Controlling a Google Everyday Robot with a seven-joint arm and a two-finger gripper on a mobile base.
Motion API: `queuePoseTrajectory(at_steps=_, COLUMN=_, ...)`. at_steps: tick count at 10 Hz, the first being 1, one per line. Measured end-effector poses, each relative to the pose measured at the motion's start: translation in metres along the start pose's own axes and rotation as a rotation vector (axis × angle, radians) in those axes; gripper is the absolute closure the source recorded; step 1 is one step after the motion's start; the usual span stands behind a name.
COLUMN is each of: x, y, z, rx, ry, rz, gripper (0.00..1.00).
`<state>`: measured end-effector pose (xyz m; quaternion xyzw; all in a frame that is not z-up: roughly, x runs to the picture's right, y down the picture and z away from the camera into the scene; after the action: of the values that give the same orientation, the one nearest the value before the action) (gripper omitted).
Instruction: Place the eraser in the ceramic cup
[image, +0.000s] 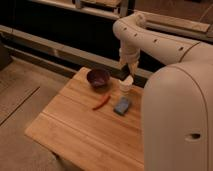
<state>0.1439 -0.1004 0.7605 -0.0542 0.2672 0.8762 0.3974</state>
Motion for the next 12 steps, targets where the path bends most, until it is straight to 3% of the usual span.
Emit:
queuePoseTrajectory(at_steps=8, x=-0.007, y=-0.001, z=-0.001, rx=0.002, ry=-0.011, rz=0.014, gripper=1.00)
queuePoseTrajectory(at_steps=9, x=-0.031, y=-0.008, z=-0.010, rx=0.002, ry=-0.043, rz=0.055, gripper=1.00)
queuePoseTrajectory(at_steps=12, x=-0.074, y=-0.024, z=-0.029, rx=-0.002, ry=-0.097, rz=0.112, gripper=1.00)
